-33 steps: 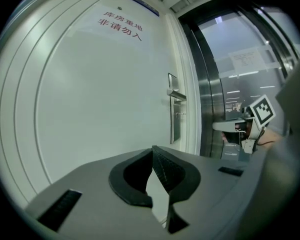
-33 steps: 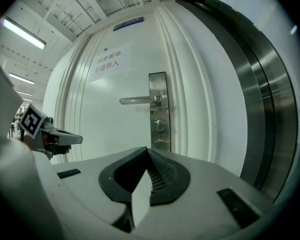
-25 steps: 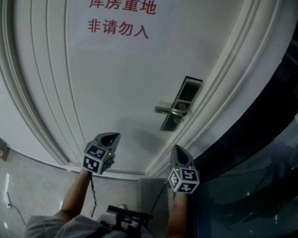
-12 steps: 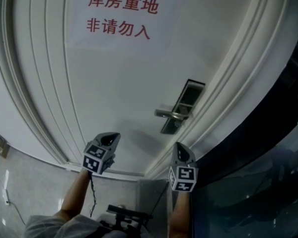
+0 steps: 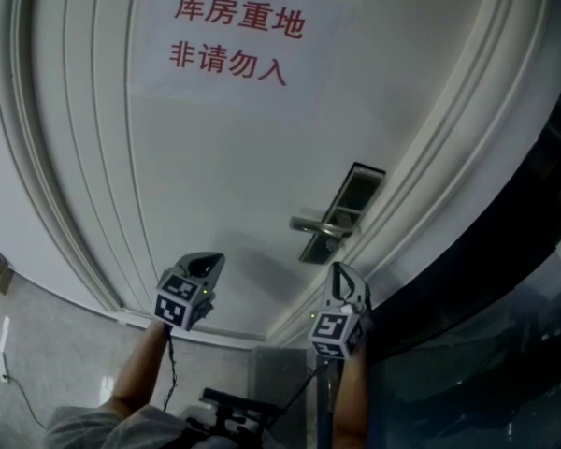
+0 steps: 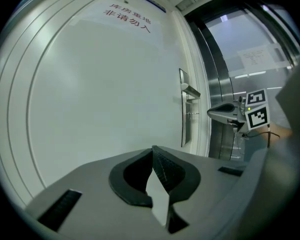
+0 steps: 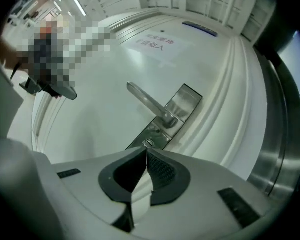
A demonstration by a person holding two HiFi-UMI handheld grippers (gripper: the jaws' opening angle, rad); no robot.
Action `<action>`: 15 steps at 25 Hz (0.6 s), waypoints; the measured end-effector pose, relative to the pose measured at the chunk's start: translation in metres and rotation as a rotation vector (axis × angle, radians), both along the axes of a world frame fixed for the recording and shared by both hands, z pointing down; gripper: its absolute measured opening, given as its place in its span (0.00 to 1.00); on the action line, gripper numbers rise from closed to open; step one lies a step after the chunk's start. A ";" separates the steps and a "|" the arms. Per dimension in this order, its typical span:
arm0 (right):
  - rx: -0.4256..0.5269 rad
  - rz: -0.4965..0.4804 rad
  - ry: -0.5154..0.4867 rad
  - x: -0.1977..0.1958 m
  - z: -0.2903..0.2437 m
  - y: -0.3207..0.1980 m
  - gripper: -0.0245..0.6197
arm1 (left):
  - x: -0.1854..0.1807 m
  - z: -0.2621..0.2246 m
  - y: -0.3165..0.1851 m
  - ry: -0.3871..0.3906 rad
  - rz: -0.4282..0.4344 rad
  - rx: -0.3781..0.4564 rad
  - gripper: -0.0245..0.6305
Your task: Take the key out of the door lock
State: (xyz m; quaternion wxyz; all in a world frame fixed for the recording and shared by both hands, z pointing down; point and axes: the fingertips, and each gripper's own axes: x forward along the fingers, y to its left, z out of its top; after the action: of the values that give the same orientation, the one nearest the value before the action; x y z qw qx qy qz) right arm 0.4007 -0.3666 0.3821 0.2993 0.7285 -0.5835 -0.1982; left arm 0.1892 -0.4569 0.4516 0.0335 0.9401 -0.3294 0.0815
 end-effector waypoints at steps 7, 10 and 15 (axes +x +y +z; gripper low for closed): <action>-0.039 -0.010 0.166 -0.005 -0.002 -0.015 0.12 | -0.004 0.000 -0.005 0.005 -0.018 -0.001 0.05; -0.053 -0.006 0.212 -0.001 0.001 -0.020 0.15 | -0.007 -0.001 -0.007 0.009 -0.027 0.000 0.05; -0.079 -0.007 0.260 0.001 0.006 -0.028 0.22 | -0.012 -0.001 -0.010 0.010 -0.036 0.000 0.05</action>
State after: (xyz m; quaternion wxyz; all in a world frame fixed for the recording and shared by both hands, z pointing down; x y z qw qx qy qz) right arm 0.4021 -0.3949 0.3885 0.4003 0.6822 -0.5497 -0.2688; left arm 0.1772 -0.4673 0.4503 0.0368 0.9345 -0.3458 0.0762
